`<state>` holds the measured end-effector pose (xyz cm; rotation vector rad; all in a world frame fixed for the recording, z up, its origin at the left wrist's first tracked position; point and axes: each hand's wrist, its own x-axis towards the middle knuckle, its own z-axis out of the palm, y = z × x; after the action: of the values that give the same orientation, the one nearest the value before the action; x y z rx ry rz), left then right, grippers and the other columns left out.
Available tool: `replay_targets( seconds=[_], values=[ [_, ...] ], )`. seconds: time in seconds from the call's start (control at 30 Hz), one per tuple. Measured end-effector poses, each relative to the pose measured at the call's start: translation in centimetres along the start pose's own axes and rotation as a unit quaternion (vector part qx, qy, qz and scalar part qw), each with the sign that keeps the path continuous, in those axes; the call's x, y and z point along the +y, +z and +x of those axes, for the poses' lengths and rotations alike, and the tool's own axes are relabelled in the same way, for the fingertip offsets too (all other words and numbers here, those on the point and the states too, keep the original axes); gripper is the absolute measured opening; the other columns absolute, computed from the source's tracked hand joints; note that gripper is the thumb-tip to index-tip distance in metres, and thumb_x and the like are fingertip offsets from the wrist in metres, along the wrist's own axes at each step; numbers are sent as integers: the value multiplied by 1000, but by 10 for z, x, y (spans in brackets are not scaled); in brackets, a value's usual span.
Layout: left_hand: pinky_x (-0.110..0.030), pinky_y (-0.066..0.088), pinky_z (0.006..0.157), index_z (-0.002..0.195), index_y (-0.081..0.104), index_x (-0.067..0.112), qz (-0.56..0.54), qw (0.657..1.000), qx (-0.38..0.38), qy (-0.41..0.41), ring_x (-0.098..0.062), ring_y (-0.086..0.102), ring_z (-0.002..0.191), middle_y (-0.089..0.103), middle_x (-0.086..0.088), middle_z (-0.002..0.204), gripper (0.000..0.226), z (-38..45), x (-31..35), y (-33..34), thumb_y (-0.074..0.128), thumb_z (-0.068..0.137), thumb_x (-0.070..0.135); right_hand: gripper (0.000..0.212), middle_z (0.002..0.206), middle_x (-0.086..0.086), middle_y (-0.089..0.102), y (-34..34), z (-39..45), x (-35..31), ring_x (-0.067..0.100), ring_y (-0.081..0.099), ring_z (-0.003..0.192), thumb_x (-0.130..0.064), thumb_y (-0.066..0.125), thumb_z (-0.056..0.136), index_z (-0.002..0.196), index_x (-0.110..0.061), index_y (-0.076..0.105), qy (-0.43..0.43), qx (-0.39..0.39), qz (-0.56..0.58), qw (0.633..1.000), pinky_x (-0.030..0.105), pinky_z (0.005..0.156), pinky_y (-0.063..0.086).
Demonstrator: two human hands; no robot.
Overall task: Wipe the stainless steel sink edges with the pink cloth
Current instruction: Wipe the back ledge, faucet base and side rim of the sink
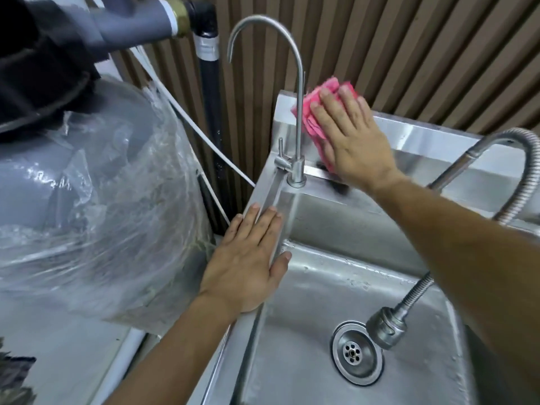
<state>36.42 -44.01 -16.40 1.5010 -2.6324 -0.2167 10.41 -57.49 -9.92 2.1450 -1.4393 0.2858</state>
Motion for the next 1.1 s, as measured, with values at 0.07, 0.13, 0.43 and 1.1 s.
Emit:
replay_targets(
  seconds=[0.07,0.13,0.43,1.1],
  values=[
    [-45,22,128,159,36,15,-8,1000,10,4,-28,24,156,35,-3,166,70,6,0,-8,23,102,53,60,172,16,10,14,-16,-29,41,7,158,-35,28,111,165,-12,13,99,15,26,995,52,130,3],
    [-46,40,114,141,55,14,-3,999,25,20,-29,45,136,54,-4,145,62,24,-4,-15,28,98,50,60,171,18,11,23,-11,-51,43,8,158,-34,28,112,165,-11,14,149,30,26,988,55,129,3],
    [-44,1,128,165,22,18,-47,999,4,-14,-20,0,161,8,3,175,86,52,-14,-1,2,94,61,57,171,17,15,33,-20,-38,39,10,158,-38,30,113,164,-15,19,261,100,69,958,47,128,-3],
    [-46,2,129,165,18,18,-42,999,-11,-8,-21,-4,161,4,2,175,84,59,-16,2,1,95,60,53,168,19,21,19,-37,4,40,10,157,-24,34,108,157,-7,34,558,235,134,784,22,124,-16]
  ],
)
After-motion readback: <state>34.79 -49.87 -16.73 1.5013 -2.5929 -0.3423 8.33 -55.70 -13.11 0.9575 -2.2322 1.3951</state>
